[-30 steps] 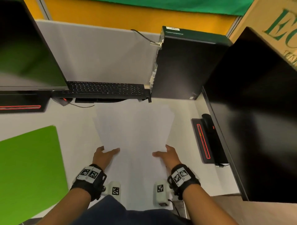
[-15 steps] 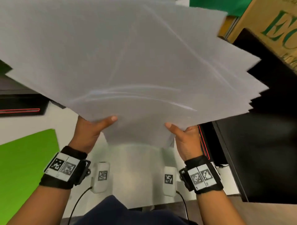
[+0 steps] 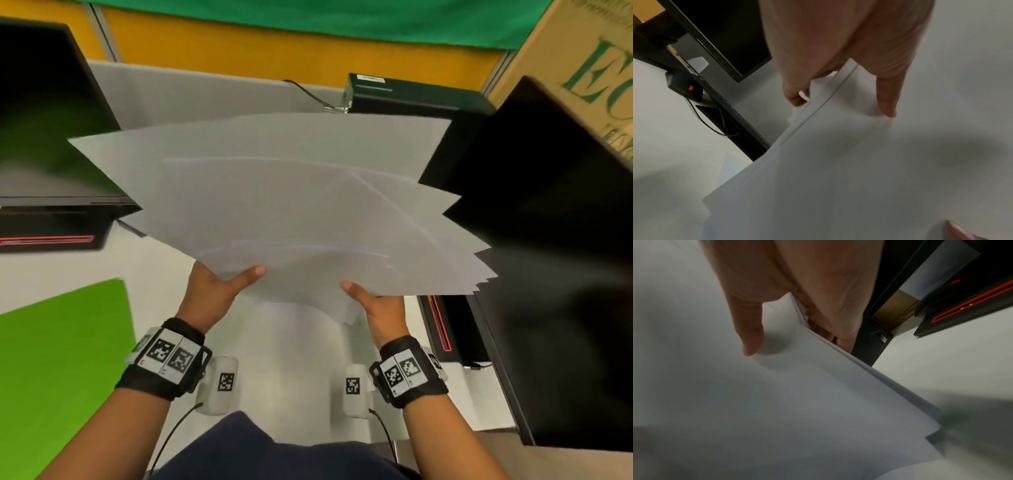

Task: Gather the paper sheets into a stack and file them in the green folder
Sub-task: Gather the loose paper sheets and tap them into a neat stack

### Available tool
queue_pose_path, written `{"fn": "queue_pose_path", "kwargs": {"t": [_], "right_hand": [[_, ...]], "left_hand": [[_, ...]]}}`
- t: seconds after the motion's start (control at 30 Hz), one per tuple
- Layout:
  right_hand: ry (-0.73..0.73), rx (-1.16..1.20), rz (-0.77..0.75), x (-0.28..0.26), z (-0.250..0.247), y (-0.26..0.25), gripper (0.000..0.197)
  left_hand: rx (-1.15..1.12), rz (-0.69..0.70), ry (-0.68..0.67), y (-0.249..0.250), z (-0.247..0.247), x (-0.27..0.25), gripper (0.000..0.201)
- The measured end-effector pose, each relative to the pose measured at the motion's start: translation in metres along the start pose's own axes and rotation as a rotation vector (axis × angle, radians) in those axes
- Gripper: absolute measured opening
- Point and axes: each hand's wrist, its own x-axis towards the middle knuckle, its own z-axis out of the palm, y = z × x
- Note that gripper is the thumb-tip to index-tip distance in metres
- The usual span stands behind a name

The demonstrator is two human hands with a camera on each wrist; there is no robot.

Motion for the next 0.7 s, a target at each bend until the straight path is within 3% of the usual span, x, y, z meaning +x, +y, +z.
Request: {"fn": "queue_pose_path", "kwargs": {"t": [0.1,0.2,0.33,0.43,0.6,0.7], "right_hand": [[0.003,-0.006,0.001,0.004,-0.003,0.0,0.051],[-0.013,-0.016,0.005,0.008,-0.003,-0.001,0.062],[-0.041,-0.06,0.011,0.015,-0.006,-0.002,0.067],[-0.095,-0.058,0.039,0.017,-0.009,-0.007,0.061],[-0.101,-0.074,-0.002,0.02,-0.015,-0.015,0.06],[-0.123,-0.104,-0.022,0.027,-0.019,-0.019,0.046]], "left_hand": [[-0.059,0.056,0.018,0.002,0.001,0.007,0.071],[-0.07,0.054,-0.036,0.003,0.001,0.014,0.056],[-0.056,0.069,-0.069,0.004,-0.003,0.029,0.071],[-0.06,0.068,-0.181,0.009,0.0,0.034,0.062],[-0.105,0.098,-0.225,0.008,0.005,0.039,0.048],[-0.122,0.092,-0.247,0.011,0.009,0.04,0.058]]}}
